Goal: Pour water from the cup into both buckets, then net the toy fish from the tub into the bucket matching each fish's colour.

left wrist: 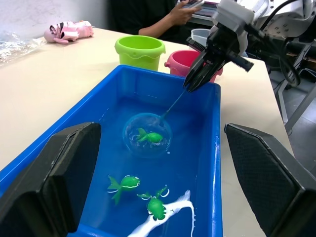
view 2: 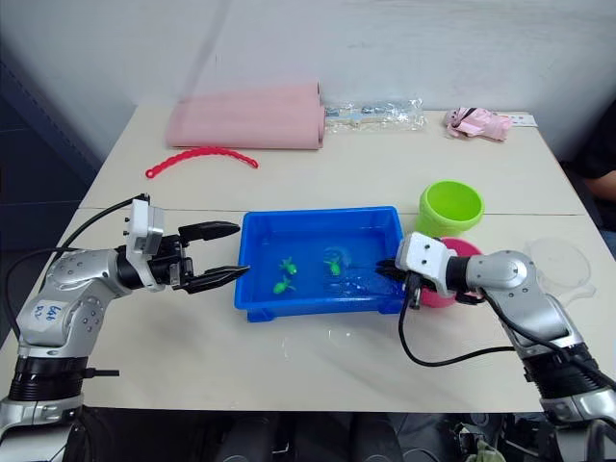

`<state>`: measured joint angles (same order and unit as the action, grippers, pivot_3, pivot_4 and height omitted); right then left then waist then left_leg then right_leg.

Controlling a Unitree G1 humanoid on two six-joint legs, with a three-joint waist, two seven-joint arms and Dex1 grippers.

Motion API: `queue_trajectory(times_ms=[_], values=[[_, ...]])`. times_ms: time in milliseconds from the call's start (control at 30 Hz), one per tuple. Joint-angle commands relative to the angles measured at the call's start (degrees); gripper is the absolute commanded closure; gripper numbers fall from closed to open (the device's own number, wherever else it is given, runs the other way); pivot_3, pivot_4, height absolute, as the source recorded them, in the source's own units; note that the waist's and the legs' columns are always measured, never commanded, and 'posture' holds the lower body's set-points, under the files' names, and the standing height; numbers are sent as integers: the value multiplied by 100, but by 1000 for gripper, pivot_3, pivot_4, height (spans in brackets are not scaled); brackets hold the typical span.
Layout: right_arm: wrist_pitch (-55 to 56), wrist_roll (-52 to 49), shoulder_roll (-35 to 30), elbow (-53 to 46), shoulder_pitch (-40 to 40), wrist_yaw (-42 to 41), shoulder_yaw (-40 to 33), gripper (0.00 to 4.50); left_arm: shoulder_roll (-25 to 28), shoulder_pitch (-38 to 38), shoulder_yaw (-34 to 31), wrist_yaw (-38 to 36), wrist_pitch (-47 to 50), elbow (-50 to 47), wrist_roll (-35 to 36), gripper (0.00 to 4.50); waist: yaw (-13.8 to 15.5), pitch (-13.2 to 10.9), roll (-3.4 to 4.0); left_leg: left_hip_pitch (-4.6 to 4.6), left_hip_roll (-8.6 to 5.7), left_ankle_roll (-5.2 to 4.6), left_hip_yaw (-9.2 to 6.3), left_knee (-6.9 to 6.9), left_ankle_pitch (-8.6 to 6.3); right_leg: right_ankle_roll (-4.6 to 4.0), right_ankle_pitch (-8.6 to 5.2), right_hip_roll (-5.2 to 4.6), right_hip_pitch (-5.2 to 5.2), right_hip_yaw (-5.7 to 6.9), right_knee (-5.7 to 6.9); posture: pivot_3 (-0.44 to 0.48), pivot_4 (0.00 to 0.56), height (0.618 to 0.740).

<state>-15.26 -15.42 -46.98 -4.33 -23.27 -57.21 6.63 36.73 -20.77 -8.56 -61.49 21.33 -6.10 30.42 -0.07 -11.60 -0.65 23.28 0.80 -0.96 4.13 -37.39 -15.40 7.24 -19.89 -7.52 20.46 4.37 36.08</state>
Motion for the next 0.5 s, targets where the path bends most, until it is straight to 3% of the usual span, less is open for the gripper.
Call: queue_trajectory(times_ms=[33, 500], values=[[-671, -499, 40, -378, 71, 105, -461, 4500, 22, 25, -82, 15, -6, -182, 149, 137, 0, 0, 0, 0, 0, 0, 0, 0, 0, 0, 0, 0, 0, 0, 0, 0, 150, 740], [-1134, -1373, -101, -1044, 772, 76, -1944, 4500, -432, -665, 36, 404, 329, 25, 419, 137, 19, 0, 0, 0, -3, -2, 2, 6, -1, 0, 0, -1, 0, -1, -1, 0, 150, 740]])
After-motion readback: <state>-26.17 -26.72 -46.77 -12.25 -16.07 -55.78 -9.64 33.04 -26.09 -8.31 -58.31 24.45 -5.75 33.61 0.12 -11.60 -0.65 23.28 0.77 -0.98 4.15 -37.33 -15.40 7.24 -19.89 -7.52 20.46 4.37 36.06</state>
